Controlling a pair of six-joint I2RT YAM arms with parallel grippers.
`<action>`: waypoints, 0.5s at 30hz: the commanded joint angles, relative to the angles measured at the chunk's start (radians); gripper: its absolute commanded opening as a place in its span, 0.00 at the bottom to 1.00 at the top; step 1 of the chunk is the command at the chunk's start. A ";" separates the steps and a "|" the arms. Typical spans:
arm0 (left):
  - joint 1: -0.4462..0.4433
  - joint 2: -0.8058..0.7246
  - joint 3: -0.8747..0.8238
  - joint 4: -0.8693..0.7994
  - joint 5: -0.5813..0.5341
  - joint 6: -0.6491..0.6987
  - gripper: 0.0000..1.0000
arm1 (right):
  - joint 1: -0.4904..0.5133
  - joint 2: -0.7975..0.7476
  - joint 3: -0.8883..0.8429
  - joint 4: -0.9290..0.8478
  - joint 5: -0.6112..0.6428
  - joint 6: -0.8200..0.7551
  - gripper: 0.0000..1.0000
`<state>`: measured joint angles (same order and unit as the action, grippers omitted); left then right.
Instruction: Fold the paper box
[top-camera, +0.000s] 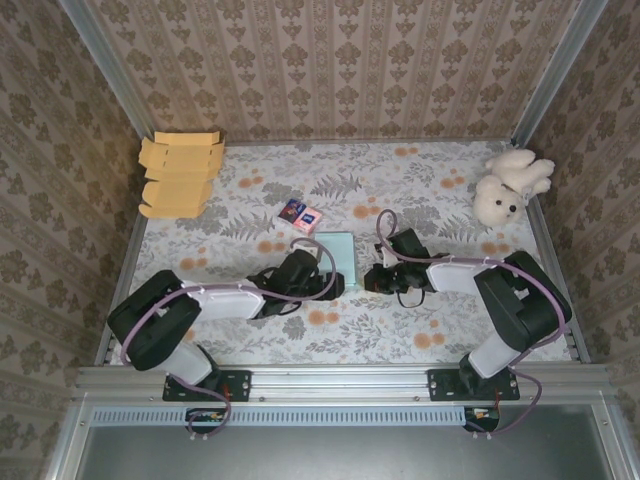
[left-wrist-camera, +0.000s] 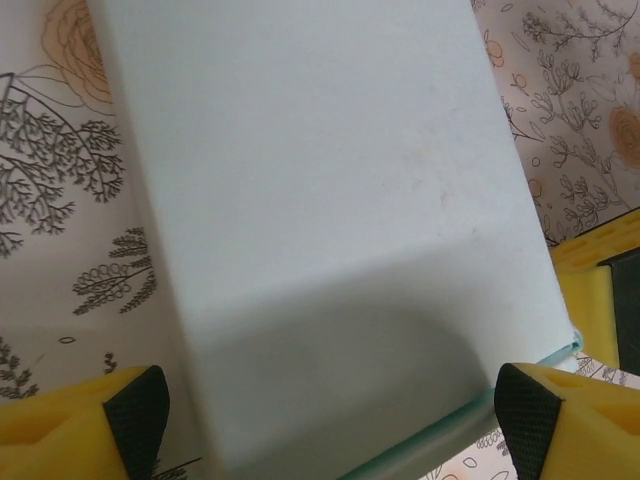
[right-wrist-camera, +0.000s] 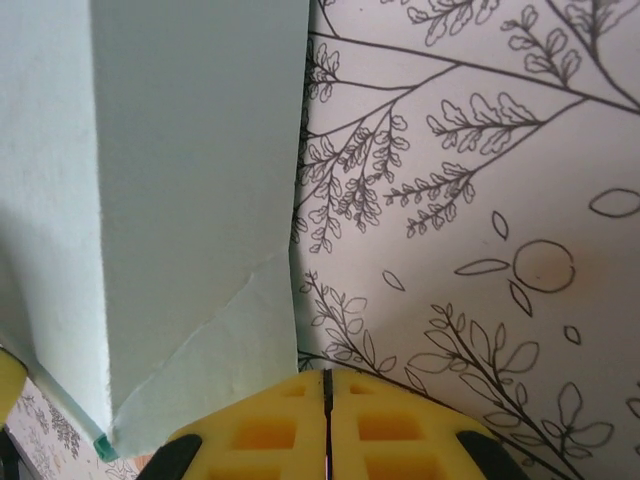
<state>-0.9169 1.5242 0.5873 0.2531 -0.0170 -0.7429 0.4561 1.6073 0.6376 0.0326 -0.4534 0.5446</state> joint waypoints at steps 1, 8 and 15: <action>-0.011 0.028 0.036 0.055 0.020 -0.023 0.88 | 0.012 0.043 0.011 0.012 -0.007 -0.019 0.09; -0.055 0.111 0.092 0.180 0.103 -0.030 0.87 | 0.015 0.051 0.011 0.030 -0.017 -0.014 0.09; -0.159 0.239 0.161 0.363 0.171 -0.059 0.87 | 0.015 0.048 0.000 0.069 -0.043 -0.001 0.09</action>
<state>-0.9714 1.6886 0.6731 0.4294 -0.0864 -0.7567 0.4461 1.6169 0.6407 0.0380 -0.4728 0.5556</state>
